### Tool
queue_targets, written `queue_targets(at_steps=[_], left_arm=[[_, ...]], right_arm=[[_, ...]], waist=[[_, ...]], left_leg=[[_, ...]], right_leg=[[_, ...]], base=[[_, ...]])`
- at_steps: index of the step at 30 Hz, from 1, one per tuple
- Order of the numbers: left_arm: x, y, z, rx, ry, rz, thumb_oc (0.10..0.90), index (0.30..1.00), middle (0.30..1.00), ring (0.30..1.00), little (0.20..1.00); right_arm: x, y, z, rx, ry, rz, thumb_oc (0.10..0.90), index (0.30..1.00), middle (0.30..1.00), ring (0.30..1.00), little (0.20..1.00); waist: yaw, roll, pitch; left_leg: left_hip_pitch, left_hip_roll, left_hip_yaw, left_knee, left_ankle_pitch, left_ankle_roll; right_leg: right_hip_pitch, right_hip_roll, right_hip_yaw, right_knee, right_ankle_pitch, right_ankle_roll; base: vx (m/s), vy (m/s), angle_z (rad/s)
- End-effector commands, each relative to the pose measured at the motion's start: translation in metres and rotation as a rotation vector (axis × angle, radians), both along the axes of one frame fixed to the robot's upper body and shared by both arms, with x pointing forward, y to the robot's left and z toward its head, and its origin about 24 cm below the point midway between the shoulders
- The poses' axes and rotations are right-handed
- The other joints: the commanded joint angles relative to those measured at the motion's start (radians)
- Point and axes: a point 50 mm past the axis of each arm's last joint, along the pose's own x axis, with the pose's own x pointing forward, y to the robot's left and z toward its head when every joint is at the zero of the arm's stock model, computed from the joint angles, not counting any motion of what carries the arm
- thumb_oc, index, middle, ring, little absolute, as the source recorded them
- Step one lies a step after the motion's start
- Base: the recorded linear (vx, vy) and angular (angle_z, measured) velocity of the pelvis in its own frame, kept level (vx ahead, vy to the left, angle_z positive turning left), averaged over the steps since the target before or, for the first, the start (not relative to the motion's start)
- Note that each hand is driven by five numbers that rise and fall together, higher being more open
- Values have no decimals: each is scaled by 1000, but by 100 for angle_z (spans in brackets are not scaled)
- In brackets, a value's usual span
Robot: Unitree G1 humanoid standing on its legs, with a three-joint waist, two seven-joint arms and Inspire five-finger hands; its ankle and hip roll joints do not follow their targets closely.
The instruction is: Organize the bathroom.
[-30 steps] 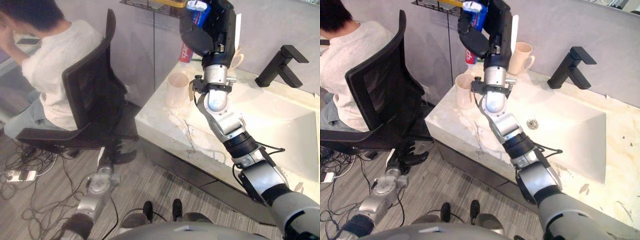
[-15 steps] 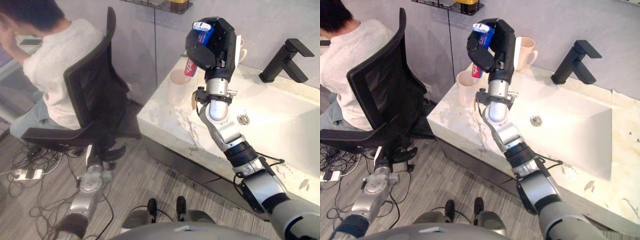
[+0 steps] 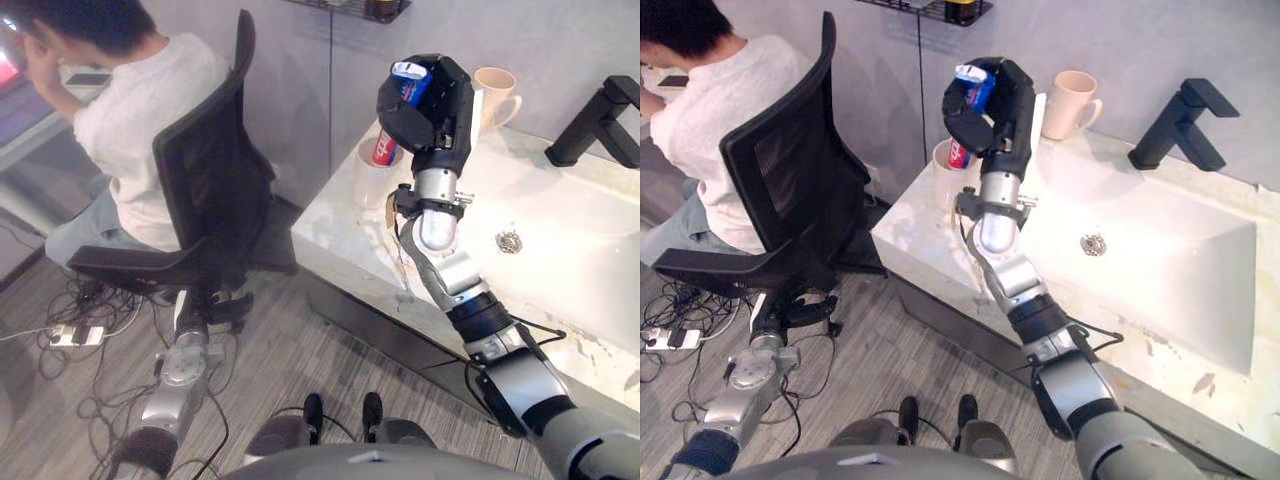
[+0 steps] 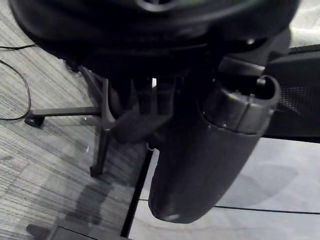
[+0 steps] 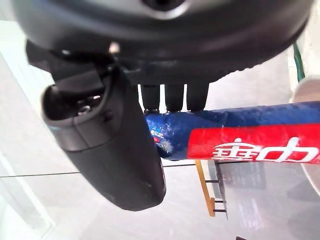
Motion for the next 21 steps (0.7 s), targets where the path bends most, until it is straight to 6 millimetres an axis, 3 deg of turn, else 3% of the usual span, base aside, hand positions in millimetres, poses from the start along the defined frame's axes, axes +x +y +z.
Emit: queue_targets(at_steps=[1, 4, 5, 6, 7, 21], left_arm=[[9, 0, 23, 84, -144, -82, 800, 900, 900, 900, 900], [9, 0, 24, 84, -148, -80, 800, 900, 900, 900, 900], [10, 0, 25, 84, -154, -79, 800, 900, 900, 900, 900], [11, 0, 25, 86, -158, -78, 800, 900, 900, 900, 900], [12, -1, 26, 89, -162, -78, 800, 900, 900, 900, 900], [10, -5, 27, 90, -144, -101, 800, 900, 900, 900, 900]], right_arm=[[-10, -4, 59, 35, -329, 4, 400, 300, 300, 300, 300], [-9, -5, 59, 30, -324, 5, 400, 300, 300, 300, 300], [-8, -5, 59, 31, -319, 7, 538, 507, 507, 507, 507], [-8, -5, 59, 32, -315, 7, 538, 507, 507, 507, 507], [-7, -5, 58, 32, -310, 5, 800, 900, 900, 900, 900], [0, -8, 31, -3, -164, -8, 800, 900, 900, 900, 900]], waist=[[40, 5, -31], [41, 8, -17], [40, 10, -11], [39, 12, -7], [38, 14, -2], [19, 5, -24]], left_leg=[[31, -1, 108, -14, -24, 10], [19, -5, 114, -3, -27, 11], [12, -6, 116, 0, -28, 11], [10, -6, 118, 0, -28, 11], [7, -6, 119, 0, -27, 11], [56, 2, 114, -34, -21, 7]], right_leg=[[-73, -80, -18, 231, -165, 119], [-80, -88, -24, 231, -161, 119], [-85, -90, -24, 231, -158, 120], [-88, -90, -24, 231, -156, 120], [-91, -91, -23, 230, -154, 121], [-56, -85, -3, 212, -152, 129]], base=[[-15, 36, 9], [-37, 43, 4], [-84, 49, 2], [-85, 42, 3], [-78, 38, 1], [-18, 11, -2]])
